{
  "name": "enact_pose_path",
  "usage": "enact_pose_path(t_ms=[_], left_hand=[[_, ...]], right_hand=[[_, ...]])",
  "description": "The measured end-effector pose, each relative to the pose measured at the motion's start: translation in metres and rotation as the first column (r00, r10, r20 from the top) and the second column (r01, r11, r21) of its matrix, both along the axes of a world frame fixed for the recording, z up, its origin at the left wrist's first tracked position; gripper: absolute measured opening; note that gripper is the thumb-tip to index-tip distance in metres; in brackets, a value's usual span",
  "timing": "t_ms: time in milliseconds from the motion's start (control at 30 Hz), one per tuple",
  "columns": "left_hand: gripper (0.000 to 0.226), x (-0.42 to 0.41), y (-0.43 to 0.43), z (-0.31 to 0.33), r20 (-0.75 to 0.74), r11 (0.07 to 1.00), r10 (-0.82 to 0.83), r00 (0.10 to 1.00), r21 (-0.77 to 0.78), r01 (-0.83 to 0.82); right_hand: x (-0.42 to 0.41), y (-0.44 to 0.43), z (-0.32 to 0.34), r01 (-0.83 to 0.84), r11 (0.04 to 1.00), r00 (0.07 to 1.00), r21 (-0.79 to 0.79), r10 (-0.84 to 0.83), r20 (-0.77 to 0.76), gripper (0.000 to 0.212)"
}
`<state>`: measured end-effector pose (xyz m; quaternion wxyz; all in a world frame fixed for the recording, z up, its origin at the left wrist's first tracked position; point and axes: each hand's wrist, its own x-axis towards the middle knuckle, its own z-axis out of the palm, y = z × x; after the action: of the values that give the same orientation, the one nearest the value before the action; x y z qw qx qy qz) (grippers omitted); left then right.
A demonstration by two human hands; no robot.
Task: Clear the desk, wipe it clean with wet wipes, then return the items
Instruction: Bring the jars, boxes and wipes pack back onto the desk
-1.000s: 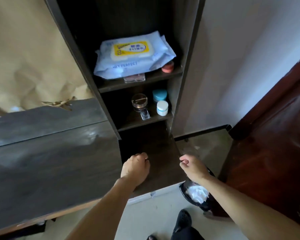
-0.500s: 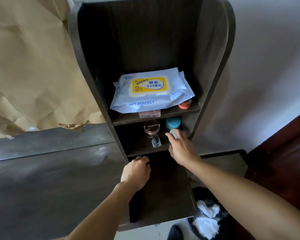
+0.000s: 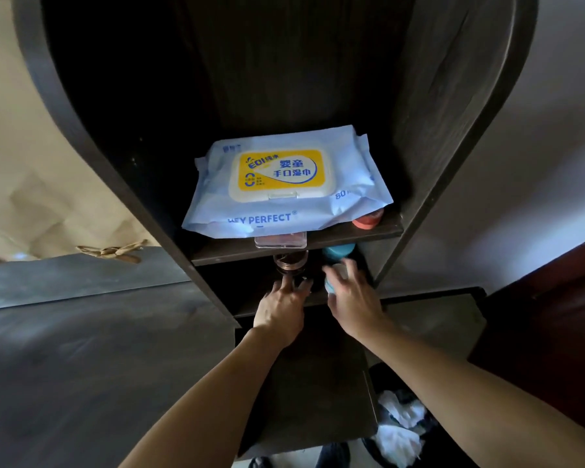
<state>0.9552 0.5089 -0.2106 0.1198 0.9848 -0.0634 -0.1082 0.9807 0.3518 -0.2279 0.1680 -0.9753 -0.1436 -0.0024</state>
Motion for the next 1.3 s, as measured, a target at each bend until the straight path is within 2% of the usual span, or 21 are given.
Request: enact_pose_path(t_ms=[100,300,400,500,667,933,1133,1300], left_hand=[[0.052,0.011,0.001,-0.008,0.029,0.999,-0.020,0.999,0.033,0.019],[0.035,-0.009,0.020,-0.013,0.077,0.999,0.032,0.997,0.004,-0.032],[0.026,-0.043,0.030,-0.012,0.124,0.994,0.073,0.990,-0.090,-0.062],[0.019,-0.079,0.050,-0.013,0.077,0.975,0.142,0.987,-0.181,-0.127],[0.017,-0.133,0.107,-0.015,0.043,0.971,0.203,0.978,-0.137,-0.195],[0.010,-0.241,0.243,-0.009,0.079,0.912,0.406,0.910,-0.096,-0.398],[0.015,-0.329,0.360,0.010,0.084,0.872,0.490,0.868,-0.048,-0.488],[0.015,-0.369,0.443,0.022,0.110,0.831,0.556,0.824,-0.041,-0.555]], right_hand=[[-0.001,-0.004,-0.002,-0.023,1.000,0.999,0.007,0.023,-0.036,0.052],[-0.013,-0.014,0.002,-0.109,0.991,0.992,0.079,0.113,-0.052,0.051],[-0.027,-0.012,0.000,-0.168,0.979,0.981,0.117,0.178,-0.074,0.052],[-0.046,0.004,0.002,-0.218,0.969,0.969,0.118,0.229,-0.090,0.055],[-0.083,0.051,0.005,-0.327,0.940,0.928,0.099,0.339,-0.153,0.052],[-0.147,0.190,0.008,-0.546,0.837,0.822,0.003,0.537,-0.189,0.049],[-0.206,0.314,0.012,-0.606,0.795,0.783,-0.033,0.589,-0.199,0.051],[-0.239,0.408,0.020,-0.653,0.757,0.744,-0.032,0.633,-0.216,0.052]])
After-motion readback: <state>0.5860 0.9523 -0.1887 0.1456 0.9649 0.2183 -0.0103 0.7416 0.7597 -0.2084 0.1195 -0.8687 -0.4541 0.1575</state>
